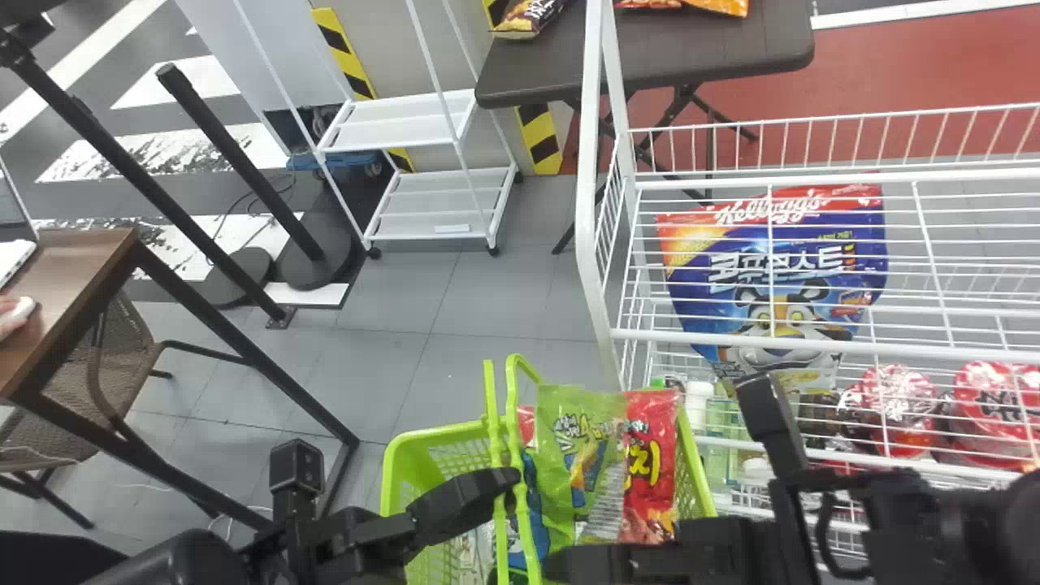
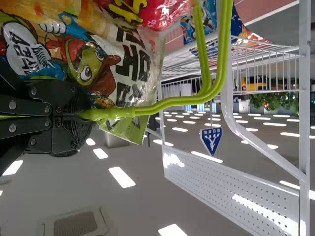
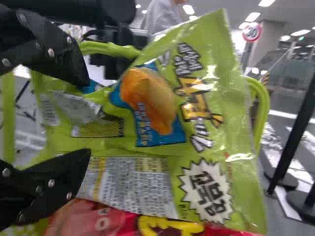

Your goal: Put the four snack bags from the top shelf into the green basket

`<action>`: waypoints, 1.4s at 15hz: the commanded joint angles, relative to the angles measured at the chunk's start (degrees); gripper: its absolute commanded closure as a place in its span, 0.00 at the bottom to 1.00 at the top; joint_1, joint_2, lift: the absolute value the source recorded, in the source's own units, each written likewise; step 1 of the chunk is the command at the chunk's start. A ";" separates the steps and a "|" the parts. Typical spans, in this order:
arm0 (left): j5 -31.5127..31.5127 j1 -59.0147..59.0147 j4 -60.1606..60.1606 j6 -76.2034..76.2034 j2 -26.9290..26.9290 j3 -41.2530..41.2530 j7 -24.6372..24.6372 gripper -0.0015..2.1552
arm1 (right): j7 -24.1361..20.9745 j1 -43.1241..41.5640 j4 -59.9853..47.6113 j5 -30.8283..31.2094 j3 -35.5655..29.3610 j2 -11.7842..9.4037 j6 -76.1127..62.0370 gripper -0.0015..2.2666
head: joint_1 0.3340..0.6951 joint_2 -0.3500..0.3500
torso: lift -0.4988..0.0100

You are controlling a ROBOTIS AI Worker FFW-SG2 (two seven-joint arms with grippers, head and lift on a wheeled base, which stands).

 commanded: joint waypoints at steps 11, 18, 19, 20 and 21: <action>0.00 -0.25 0.20 0.24 -0.03 0.19 -0.65 0.99 | -2.87 8.47 -21.31 7.47 -18.18 -1.02 7.89 0.03 | 1.00 1.00 | 0.98; 0.00 -0.25 0.02 0.24 -0.12 -0.07 -0.65 0.99 | 8.56 14.36 -21.58 23.11 -13.43 -1.38 -6.47 0.46 | 1.00 1.00 | 0.98; 0.00 -0.34 0.02 0.24 -0.12 -0.16 -0.65 0.99 | 9.43 13.83 -21.23 22.94 -12.82 -1.38 -5.41 0.67 | 1.00 1.00 | 0.98; 0.00 -0.34 0.02 0.24 -0.12 -0.16 -0.65 0.99 | 10.05 13.31 -21.23 21.97 -12.73 -1.38 -3.30 0.91 | 1.00 1.00 | 0.98; 0.00 -0.34 0.11 0.24 -0.03 -0.07 -0.65 0.99 | 11.72 12.34 -20.79 21.18 -12.90 -1.38 0.57 0.99 | 1.00 1.00 | 0.98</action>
